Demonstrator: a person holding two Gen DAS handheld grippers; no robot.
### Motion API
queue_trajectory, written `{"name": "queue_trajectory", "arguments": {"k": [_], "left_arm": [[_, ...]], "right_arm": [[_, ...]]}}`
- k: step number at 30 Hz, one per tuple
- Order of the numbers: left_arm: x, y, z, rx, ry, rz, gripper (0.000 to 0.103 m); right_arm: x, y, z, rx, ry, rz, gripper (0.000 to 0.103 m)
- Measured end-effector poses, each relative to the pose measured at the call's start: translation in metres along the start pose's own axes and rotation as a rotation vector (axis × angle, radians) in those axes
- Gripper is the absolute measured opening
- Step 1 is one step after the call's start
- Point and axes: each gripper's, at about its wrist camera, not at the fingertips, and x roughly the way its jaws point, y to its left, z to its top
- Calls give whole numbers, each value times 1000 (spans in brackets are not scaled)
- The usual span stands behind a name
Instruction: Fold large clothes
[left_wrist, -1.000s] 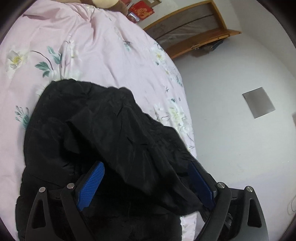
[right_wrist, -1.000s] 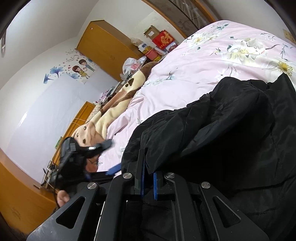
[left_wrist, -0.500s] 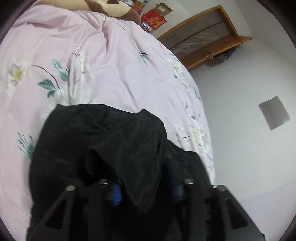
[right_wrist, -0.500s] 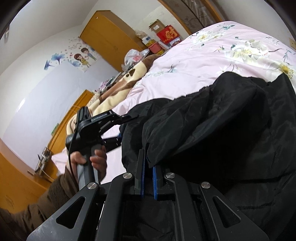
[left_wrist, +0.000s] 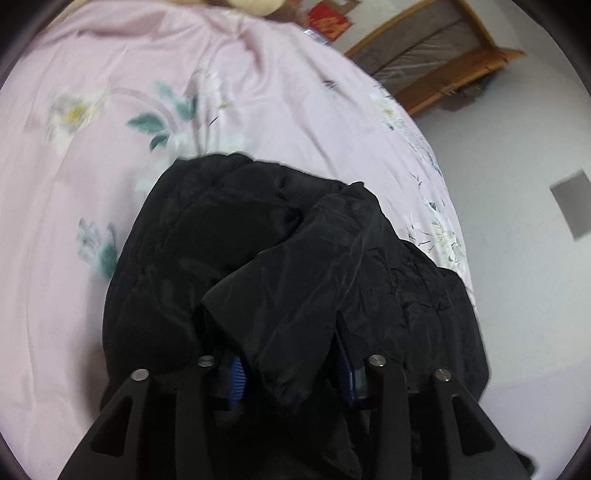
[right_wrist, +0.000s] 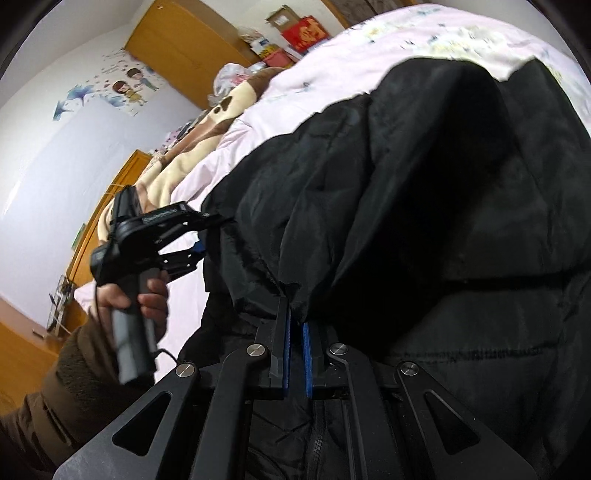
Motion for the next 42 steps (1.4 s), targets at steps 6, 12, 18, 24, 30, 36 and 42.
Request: {"name": "queue_trajectory", "arguments": {"k": [6,12,18,24,30,36,42], "left_arm": [[-65,-25,-18,129,-132,118,75],[-68,-88,-64,379,-45,48,84],[-41,-161,-108,682,-41,59,84],[-3,-190,-158,926,-33,175,88],[33,-189,-187,1079,-102,363,88],[32,-186,-175,1068,-117,393,31],[-5,-190,-153,1017,-168,324,12]], "right_arm": [[-8,-6,1,23,-20,35,7],[-38,-20,-3,33,-71,11,15],[-84,-28,5,-69,-143,-172,22],[-117,-49,20,-62,-192,-244,23],[-112,-49,30,-116,-185,-298,51],[-101,-51,48,-232,-140,-372,51],[-103,-54,52,-421,-130,-510,51]]}}
